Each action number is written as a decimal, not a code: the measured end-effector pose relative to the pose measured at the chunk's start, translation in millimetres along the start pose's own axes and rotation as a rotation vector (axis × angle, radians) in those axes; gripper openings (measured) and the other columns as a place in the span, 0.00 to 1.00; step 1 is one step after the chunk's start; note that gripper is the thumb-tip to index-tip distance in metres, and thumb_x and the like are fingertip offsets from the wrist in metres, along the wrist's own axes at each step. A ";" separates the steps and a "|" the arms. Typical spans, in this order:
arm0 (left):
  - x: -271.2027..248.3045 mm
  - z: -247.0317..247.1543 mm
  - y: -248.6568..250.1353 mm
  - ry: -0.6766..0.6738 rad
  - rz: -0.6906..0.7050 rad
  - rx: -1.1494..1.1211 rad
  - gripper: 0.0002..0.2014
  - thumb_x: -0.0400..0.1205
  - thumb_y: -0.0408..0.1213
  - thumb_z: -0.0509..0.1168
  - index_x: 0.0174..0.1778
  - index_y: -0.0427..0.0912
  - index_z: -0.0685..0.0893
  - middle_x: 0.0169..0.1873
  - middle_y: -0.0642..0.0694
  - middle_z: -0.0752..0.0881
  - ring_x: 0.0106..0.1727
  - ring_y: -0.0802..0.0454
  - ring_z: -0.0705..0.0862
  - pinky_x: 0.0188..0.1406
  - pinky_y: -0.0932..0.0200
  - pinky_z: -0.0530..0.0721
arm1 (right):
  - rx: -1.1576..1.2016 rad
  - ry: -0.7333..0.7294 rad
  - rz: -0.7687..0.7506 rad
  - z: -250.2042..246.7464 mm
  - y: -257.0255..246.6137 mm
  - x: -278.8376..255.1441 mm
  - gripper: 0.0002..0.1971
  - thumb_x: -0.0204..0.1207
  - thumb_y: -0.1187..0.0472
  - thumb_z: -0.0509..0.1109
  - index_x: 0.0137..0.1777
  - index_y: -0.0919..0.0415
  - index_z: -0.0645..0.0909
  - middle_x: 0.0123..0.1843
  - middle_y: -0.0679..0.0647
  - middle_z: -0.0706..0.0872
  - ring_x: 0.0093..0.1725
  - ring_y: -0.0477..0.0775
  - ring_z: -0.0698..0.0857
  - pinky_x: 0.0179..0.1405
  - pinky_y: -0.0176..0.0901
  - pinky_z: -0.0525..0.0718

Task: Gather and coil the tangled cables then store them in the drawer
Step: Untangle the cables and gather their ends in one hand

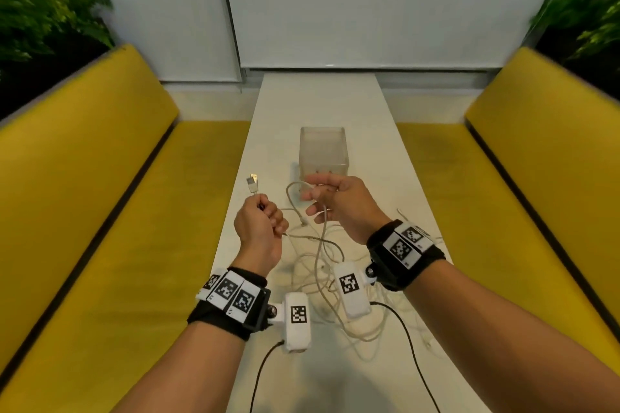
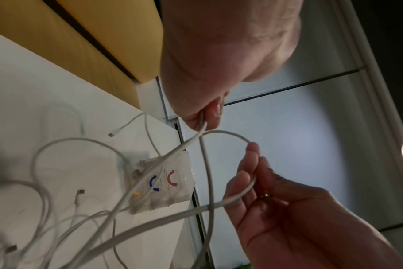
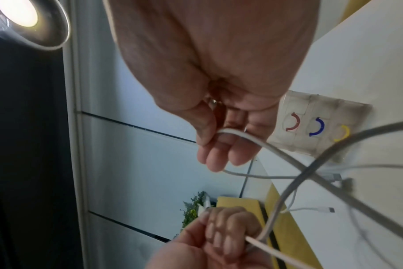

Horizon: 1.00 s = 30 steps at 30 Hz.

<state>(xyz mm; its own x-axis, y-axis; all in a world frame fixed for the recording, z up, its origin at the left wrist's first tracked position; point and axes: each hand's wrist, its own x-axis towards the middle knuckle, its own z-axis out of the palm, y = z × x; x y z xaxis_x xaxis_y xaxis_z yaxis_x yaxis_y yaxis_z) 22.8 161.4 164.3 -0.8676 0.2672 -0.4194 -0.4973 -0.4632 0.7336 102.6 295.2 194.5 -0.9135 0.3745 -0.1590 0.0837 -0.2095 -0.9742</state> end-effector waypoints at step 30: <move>-18.4 31.2 20.1 -0.160 -0.182 -0.204 0.13 0.90 0.30 0.49 0.53 0.33 0.80 0.47 0.31 0.93 0.42 0.40 0.95 0.35 0.55 0.93 | -0.209 -0.119 -0.218 -18.4 16.6 -37.3 0.10 0.80 0.80 0.66 0.54 0.72 0.87 0.45 0.68 0.91 0.30 0.49 0.84 0.26 0.31 0.77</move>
<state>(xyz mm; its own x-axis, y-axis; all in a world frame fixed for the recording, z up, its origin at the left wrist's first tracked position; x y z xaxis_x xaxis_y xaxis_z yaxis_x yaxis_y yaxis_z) 28.8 173.5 203.5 -0.7609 0.4833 -0.4329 -0.6487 -0.5508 0.5251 145.3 294.4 181.3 -0.9579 0.2798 0.0649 -0.0503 0.0590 -0.9970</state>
